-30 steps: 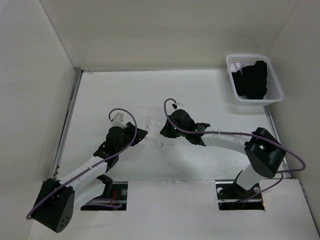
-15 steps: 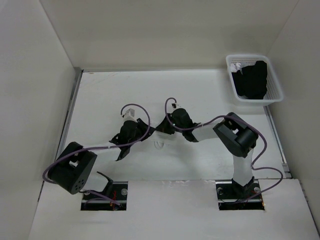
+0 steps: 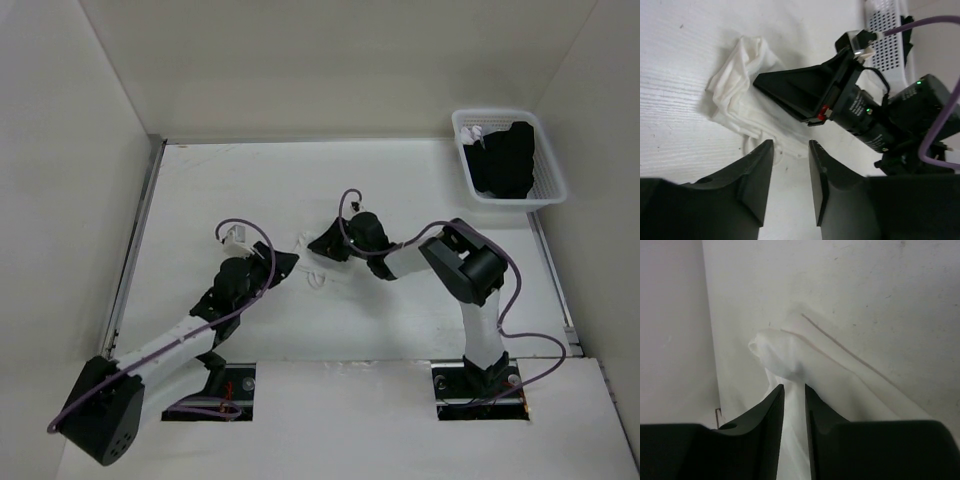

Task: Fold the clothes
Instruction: Fold the tank top

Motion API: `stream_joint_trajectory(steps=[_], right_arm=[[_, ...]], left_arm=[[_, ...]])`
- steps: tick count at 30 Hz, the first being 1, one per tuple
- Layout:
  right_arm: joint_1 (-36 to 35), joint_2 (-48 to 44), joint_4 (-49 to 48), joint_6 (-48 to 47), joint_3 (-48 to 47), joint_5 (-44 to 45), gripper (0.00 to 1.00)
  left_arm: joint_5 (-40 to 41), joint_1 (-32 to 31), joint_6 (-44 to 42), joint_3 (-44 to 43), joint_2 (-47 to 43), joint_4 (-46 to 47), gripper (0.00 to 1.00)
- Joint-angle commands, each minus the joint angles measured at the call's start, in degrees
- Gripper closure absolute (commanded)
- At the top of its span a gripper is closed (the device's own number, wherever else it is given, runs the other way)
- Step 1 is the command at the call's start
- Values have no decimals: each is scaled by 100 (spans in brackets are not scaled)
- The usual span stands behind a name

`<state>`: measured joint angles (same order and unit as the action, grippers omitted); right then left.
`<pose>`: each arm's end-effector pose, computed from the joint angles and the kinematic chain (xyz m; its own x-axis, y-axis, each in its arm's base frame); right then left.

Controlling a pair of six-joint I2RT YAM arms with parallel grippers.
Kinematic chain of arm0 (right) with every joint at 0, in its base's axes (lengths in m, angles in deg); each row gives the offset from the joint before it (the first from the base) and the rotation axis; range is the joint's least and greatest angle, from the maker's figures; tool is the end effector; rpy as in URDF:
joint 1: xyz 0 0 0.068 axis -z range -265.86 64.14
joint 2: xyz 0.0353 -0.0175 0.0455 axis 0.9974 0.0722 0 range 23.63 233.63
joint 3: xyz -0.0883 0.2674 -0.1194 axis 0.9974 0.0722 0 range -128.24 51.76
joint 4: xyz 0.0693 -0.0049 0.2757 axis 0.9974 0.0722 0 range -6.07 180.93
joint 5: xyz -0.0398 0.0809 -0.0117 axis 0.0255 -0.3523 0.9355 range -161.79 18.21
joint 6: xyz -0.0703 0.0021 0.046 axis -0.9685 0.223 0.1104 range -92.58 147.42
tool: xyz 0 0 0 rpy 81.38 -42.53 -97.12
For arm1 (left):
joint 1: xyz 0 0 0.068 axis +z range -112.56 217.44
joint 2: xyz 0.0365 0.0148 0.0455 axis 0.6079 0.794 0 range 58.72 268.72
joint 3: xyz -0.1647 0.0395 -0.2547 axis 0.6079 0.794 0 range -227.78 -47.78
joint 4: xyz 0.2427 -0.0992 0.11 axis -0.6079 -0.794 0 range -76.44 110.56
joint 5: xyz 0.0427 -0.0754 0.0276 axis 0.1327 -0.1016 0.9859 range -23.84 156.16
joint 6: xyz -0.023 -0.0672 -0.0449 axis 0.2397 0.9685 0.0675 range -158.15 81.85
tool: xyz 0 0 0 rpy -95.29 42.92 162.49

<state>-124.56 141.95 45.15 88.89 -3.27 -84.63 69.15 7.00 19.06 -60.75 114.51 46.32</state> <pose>0.3556 0.3059 0.1017 -0.8289 0.4336 -0.3535 -0.0820 0.5309 0.8435 0.2018 -0.1141 0.1777 -0.5262 -0.6645 -0.5307 0.0382 0.6050 -0.7953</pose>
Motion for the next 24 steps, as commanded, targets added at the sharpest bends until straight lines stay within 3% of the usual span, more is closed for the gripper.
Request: stream_joint_trajectory(steps=[1, 6, 12, 14, 16, 18, 19, 21, 24], right_arm=[[-46, -659, -533, 41, 184, -104, 66], [-37, -1994, -542, -135, 816, -263, 49], [323, -3665, -411, -618, 2020, -166, 44], [603, -4271, -288, -890, 2503, -61, 58], [885, -4799, -43, -1171, 2873, -26, 82], [1070, -5116, 204, -1453, 3085, -17, 93], [1105, -5196, 248, -1593, 3172, 27, 97], [1141, -5232, 284, -1682, 3278, 176, 100], [1132, -5144, 337, -1779, 3261, 282, 100]], left_arm=[[202, 51, -184, 76, -708, -684, 63], [440, 226, -605, -117, -1421, -1643, 49], [308, 385, -939, -284, -1615, -2372, 41], [308, 411, -1010, -311, -1720, -2627, 40], [334, 438, -1028, -320, -1860, -2777, 40], [352, 429, -975, -268, -1975, -2778, 40], [361, 394, -949, -259, -1993, -2708, 42], [431, 298, -887, -241, -1871, -2419, 55], [493, 148, -835, -416, -1205, -1743, 89]])
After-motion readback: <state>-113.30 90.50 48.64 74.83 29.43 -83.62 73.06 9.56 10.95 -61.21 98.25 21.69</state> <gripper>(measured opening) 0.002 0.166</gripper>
